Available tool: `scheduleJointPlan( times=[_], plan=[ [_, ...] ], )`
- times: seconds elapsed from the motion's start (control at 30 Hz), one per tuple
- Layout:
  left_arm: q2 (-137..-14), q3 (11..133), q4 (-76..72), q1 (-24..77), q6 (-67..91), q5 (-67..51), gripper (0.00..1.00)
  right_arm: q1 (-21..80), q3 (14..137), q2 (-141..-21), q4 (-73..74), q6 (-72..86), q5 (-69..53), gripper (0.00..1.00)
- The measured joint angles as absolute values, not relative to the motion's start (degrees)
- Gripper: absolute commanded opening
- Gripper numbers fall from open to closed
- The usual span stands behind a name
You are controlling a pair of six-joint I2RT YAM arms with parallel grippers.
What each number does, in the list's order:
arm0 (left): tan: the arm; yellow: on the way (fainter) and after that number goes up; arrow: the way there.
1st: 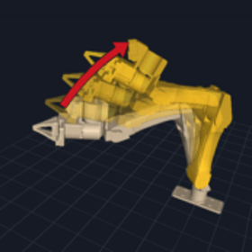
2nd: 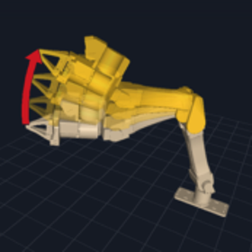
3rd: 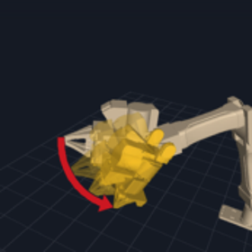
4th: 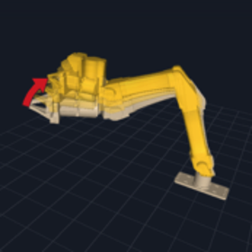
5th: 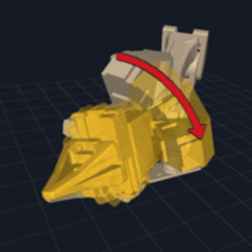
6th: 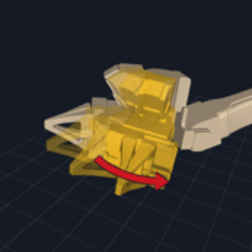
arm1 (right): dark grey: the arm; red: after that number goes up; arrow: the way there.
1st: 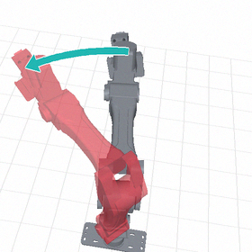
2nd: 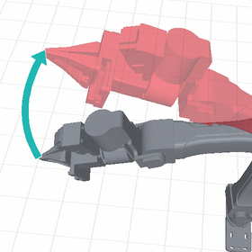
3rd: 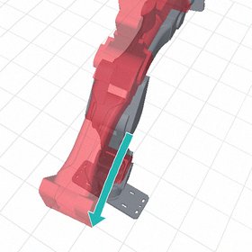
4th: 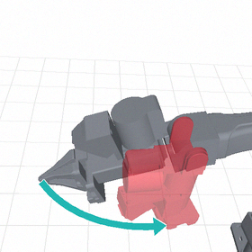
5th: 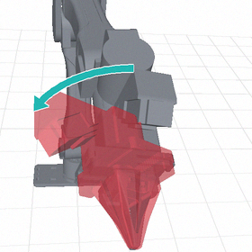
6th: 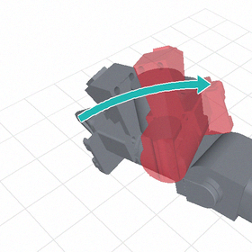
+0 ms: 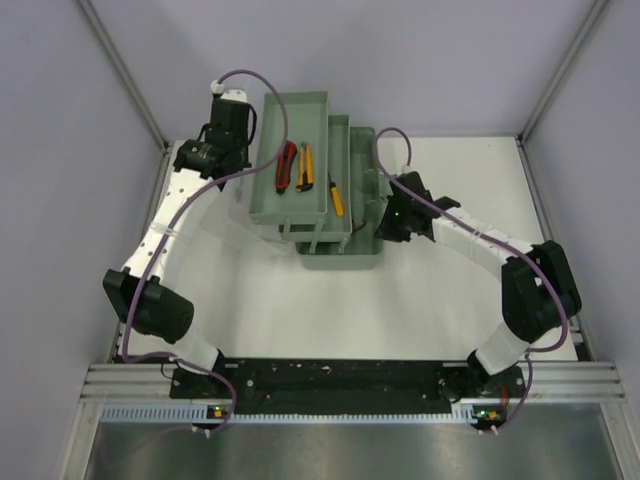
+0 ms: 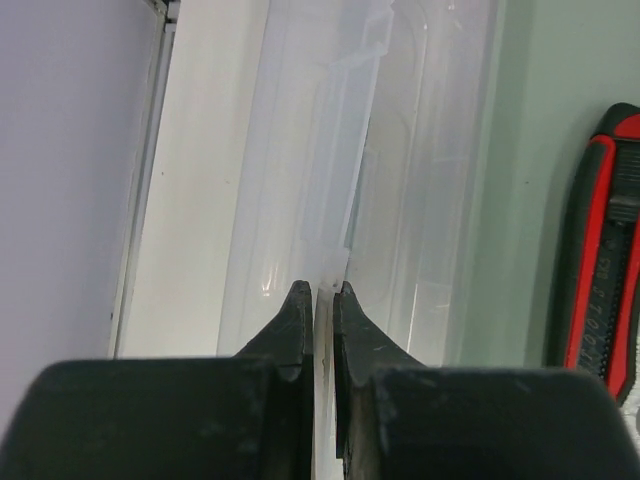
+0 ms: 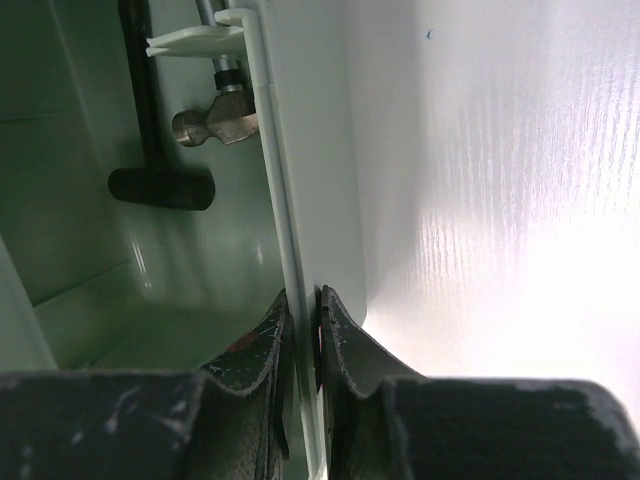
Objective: Pack the tool kit
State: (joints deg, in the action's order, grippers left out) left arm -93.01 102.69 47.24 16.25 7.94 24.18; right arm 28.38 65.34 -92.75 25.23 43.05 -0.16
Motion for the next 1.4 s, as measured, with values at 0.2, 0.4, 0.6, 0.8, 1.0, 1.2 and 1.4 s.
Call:
scheduleJointPlan(
  times=[0.2, 0.4, 0.6, 0.8, 1.0, 1.2, 1.4],
  plan=[
    [-93.01, 104.29, 47.20, 22.39, 9.10, 31.92, 0.00, 28.38, 65.36, -92.75, 25.39, 43.64, 0.34, 0.11],
    [-93.27, 104.62, 47.22, 26.92, 10.31, 37.91, 0.00, 28.38, 65.39, -92.79, 25.45, 43.83, 0.60, 0.11],
    [-94.24, 105.75, 47.22, 31.83, 10.79, 43.16, 0.00, 28.38, 66.54, -93.51, 26.72, 44.07, 0.51, 0.11],
    [-95.04, 106.32, 47.20, 34.26, 10.79, 45.82, 0.00, 28.38, 68.01, -94.48, 28.36, 43.97, 0.16, 0.11],
    [-95.66, 106.98, 47.22, 35.42, 10.79, 47.09, 0.00, 28.08, 69.71, -95.88, 29.45, 43.83, -1.34, 0.09],
    [-96.29, 107.90, 47.24, 35.62, 10.57, 48.47, 0.00, 27.97, 72.16, -98.32, 29.34, 44.18, -3.57, 0.08],
    [-96.92, 108.97, 46.78, 35.64, 8.08, 50.63, 0.00, 30.61, 76.62, -102.56, 27.88, 46.70, -4.64, 0.07]
  ],
)
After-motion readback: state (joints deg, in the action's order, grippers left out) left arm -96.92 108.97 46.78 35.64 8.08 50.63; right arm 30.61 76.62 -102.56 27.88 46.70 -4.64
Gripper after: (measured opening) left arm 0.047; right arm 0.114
